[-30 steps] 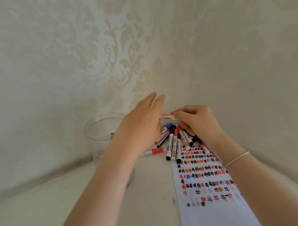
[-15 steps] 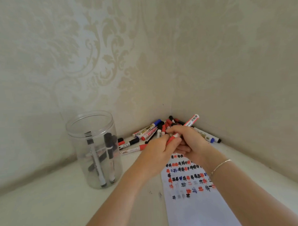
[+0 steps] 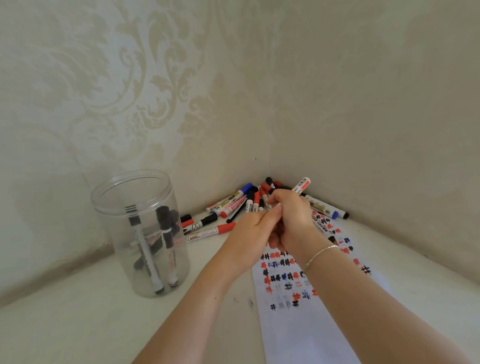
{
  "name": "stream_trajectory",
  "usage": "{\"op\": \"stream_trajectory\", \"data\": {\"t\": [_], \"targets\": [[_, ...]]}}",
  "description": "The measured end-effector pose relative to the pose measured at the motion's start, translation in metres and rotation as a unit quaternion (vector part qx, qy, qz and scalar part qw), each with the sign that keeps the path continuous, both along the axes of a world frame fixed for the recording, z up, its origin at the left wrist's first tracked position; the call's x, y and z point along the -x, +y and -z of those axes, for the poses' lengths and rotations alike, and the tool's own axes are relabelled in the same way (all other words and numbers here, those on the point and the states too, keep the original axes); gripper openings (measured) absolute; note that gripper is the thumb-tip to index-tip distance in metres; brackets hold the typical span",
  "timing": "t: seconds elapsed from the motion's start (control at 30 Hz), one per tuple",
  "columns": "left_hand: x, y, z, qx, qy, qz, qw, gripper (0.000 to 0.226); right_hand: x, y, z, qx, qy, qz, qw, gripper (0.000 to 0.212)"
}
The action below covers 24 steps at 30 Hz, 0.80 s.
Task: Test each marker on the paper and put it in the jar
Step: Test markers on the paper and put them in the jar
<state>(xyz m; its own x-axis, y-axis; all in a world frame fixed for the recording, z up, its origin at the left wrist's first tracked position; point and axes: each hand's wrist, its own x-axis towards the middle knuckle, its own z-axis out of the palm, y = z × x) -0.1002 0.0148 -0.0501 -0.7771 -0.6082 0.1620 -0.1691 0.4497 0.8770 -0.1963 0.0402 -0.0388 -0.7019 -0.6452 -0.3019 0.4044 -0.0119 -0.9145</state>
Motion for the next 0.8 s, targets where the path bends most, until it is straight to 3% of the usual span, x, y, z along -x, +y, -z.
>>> {"op": "stream_trajectory", "data": {"t": [0.2,0.3,0.43,0.6,0.7,0.8], "targets": [[-0.003,-0.002,0.003,-0.053,0.003,0.04,0.998,0.057,0.006,-0.002,0.009,-0.036,-0.048,0.016,0.998,0.008],[-0.022,0.0,0.009,-0.122,0.04,0.079,0.989,0.064,0.046,0.011,0.002,-0.003,-0.11,0.106,0.988,0.016],[-0.029,-0.005,0.019,-0.073,0.017,0.004,0.997,0.054,0.073,0.019,-0.006,-0.008,-0.04,0.127,0.991,0.017],[-0.011,-0.004,0.02,-0.026,-0.052,-0.027,0.998,0.027,0.055,0.018,0.006,0.005,-0.034,0.096,0.995,0.016],[-0.003,-0.008,0.026,0.032,-0.097,-0.051,0.993,0.024,0.045,0.025,0.016,-0.022,0.007,0.069,0.997,0.012],[0.001,-0.012,0.035,0.1,-0.134,-0.064,0.984,0.027,0.033,0.042,0.026,-0.048,0.064,0.033,0.996,0.023]]}}
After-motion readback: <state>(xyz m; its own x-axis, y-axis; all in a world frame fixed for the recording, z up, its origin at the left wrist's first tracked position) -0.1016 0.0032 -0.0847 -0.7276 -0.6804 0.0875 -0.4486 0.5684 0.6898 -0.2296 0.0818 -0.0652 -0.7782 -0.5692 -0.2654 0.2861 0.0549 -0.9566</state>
